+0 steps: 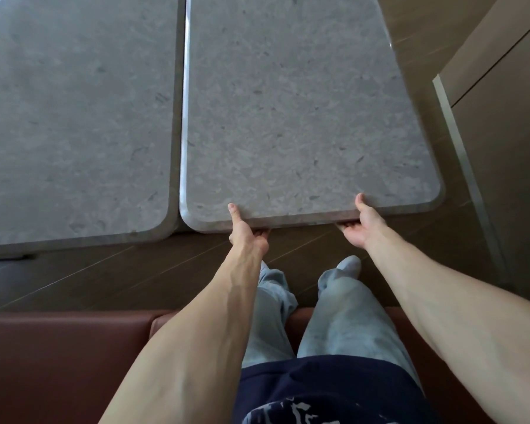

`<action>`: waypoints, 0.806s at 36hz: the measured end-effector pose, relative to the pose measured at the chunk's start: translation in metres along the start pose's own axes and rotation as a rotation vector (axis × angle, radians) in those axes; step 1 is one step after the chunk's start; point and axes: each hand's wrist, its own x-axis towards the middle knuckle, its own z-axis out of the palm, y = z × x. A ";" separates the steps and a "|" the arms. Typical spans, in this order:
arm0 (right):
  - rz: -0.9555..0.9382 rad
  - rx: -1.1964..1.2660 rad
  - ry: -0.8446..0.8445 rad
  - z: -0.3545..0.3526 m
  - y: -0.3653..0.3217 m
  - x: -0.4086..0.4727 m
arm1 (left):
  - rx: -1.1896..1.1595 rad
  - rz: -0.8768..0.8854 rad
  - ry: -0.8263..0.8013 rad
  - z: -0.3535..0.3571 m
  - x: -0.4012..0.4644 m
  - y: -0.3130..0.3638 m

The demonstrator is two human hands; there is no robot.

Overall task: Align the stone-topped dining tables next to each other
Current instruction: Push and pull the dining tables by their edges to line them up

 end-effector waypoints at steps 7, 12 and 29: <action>0.038 0.053 -0.019 0.003 -0.002 -0.006 | 0.012 0.002 0.067 0.009 -0.001 0.000; 0.097 0.081 0.000 0.008 -0.007 -0.017 | -0.122 -0.048 0.134 0.016 -0.004 -0.001; -0.120 -1.020 0.011 0.110 -0.179 -0.014 | 0.656 0.522 0.239 0.258 -0.029 0.121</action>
